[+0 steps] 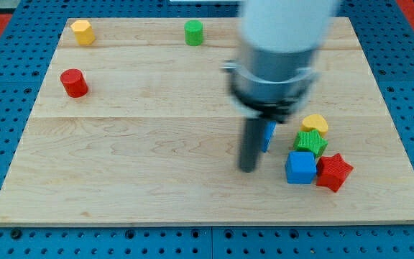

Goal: Move the red circle into the blue triangle

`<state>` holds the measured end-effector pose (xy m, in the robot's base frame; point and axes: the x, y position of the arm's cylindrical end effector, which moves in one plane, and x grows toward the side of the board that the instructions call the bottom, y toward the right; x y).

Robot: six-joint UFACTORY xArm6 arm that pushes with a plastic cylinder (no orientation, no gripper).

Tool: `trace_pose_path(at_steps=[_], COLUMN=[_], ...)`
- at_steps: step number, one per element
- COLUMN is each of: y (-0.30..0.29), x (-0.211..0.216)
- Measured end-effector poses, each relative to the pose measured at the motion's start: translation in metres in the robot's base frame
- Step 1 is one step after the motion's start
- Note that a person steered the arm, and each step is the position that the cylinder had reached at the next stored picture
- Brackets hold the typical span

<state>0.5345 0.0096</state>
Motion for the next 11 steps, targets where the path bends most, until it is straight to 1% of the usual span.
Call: trace_pose_path(at_steps=[1,2,3,4,5,6,7,8,9,10,11], y=[-0.132,-0.267,-0.291,-0.237,-0.205,-0.257,-0.312,-0.307,-0.307,-0.275,-0.313], x=[0.002,-0.05,-0.138,-0.215,-0.18,-0.244,-0.24,-0.222,-0.129,-0.115,-0.065])
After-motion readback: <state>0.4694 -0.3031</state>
